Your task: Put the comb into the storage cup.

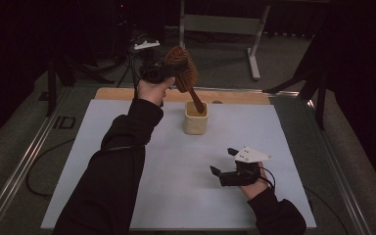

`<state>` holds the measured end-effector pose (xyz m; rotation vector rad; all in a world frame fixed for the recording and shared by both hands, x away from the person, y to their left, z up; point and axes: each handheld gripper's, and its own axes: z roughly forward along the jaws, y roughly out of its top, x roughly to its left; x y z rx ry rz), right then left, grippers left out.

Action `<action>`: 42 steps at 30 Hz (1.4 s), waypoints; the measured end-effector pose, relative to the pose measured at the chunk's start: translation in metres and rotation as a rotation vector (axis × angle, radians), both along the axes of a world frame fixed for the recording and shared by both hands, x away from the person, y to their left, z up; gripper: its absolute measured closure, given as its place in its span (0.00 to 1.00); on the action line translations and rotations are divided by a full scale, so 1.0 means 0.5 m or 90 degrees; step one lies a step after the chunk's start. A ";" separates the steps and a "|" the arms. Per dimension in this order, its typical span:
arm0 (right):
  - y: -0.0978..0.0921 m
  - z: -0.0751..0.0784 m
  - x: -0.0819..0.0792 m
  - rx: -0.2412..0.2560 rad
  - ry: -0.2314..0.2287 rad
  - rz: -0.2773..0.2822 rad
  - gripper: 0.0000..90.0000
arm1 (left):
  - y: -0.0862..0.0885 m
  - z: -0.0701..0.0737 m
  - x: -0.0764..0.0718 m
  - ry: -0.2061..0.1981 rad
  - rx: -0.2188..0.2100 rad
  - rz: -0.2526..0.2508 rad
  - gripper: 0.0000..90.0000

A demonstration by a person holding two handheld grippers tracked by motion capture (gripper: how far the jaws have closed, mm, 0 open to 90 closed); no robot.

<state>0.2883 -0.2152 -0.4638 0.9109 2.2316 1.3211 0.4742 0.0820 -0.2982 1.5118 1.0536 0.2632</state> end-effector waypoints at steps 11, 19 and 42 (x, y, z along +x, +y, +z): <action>-0.001 -0.001 -0.001 -0.002 -0.003 0.001 0.11 | -0.004 -0.041 0.018 0.003 0.010 0.026 0.60; -0.002 -0.001 -0.001 -0.002 -0.003 0.002 0.11 | -0.015 -0.065 0.022 0.007 0.014 0.025 0.60; -0.004 -0.001 -0.001 0.003 -0.004 0.000 0.11 | -0.043 -0.136 0.036 0.028 0.020 0.011 0.60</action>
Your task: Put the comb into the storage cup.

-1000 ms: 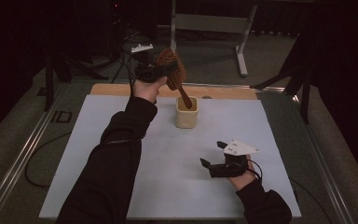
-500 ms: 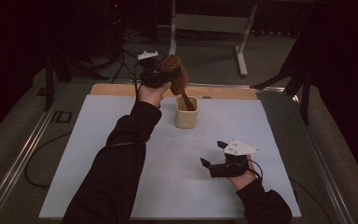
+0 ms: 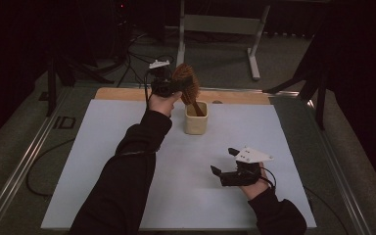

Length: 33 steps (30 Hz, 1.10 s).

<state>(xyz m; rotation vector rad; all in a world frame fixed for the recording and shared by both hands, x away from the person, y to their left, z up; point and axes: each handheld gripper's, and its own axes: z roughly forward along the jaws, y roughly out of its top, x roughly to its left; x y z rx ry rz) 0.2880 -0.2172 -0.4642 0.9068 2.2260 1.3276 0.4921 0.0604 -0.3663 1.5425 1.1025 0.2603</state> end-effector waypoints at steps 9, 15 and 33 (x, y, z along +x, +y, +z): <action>0.000 0.000 0.000 0.000 -0.001 0.000 0.11 | -0.003 -0.027 0.007 0.013 0.004 -0.004 0.60; -0.001 -0.001 0.001 0.001 0.003 -0.001 0.11 | -0.007 -0.041 0.010 0.026 0.005 -0.010 0.60; -0.003 -0.002 0.003 -0.001 0.003 -0.002 0.11 | -0.007 -0.071 0.018 0.044 0.005 -0.015 0.59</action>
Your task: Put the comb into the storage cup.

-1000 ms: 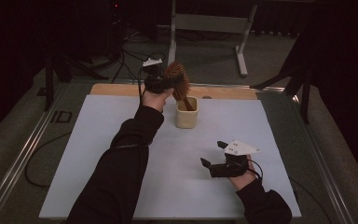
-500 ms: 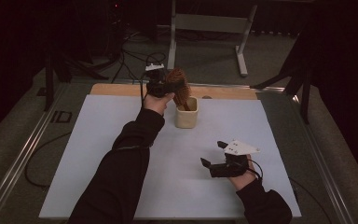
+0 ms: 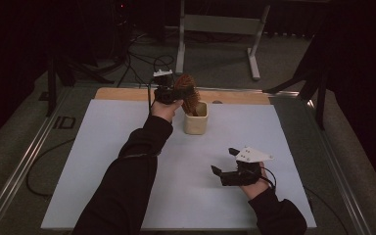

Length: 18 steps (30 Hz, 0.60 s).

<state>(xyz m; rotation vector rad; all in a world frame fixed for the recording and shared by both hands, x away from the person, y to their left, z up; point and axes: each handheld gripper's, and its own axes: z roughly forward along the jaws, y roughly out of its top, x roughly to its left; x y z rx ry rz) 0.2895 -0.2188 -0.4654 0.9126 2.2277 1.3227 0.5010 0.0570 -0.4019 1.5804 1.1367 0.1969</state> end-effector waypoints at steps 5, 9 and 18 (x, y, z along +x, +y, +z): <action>0.000 -0.001 0.001 -0.001 0.002 -0.001 0.11 | 0.001 -0.001 0.002 0.001 0.002 -0.003 0.58; 0.001 -0.002 0.001 -0.001 0.006 -0.001 0.11 | 0.002 -0.002 0.004 0.005 0.001 -0.001 0.56; -0.001 -0.001 0.001 0.004 0.006 -0.002 0.11 | 0.003 -0.004 0.008 0.027 0.021 -0.007 0.43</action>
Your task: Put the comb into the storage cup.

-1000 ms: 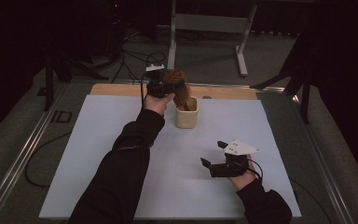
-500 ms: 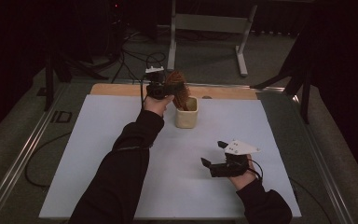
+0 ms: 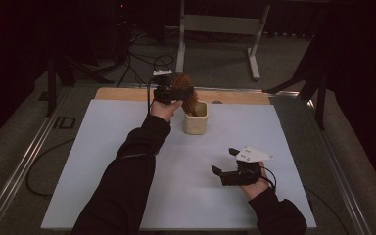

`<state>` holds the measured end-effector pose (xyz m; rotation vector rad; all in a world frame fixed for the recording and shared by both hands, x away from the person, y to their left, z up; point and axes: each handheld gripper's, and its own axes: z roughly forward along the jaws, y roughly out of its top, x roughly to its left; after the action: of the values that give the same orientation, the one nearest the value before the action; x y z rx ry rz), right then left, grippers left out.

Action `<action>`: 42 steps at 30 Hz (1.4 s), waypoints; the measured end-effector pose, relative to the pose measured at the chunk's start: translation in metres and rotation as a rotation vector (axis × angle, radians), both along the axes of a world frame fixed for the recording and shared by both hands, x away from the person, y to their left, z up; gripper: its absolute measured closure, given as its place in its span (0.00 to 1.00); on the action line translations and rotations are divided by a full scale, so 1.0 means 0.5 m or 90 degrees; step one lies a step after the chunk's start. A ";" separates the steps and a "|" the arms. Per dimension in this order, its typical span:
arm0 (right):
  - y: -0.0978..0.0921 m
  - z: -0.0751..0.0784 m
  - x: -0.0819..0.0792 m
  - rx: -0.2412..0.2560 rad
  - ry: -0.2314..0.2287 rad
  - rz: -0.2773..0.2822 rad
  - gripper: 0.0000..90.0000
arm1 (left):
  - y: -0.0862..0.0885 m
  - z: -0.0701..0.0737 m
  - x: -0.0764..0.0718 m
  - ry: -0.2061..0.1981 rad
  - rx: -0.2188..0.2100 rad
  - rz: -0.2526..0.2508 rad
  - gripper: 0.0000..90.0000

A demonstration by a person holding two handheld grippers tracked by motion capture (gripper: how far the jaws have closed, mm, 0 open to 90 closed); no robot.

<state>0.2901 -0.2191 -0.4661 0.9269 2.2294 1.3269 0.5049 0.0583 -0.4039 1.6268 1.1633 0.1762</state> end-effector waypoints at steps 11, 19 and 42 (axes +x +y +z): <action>-0.001 0.001 0.000 0.000 -0.002 -0.001 0.11 | 0.021 0.013 -0.014 -0.026 0.018 -0.024 0.16; -0.003 0.002 0.000 0.003 -0.002 -0.005 0.11 | 0.036 0.021 -0.032 -0.032 0.033 -0.044 0.02; -0.003 0.003 0.002 -0.004 0.002 -0.002 0.11 | 0.091 0.027 -0.073 -0.051 0.092 -0.097 0.00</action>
<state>0.2912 -0.2208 -0.4647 0.9315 2.2323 1.3165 0.4682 0.1037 -0.3906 1.8114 0.9798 0.2296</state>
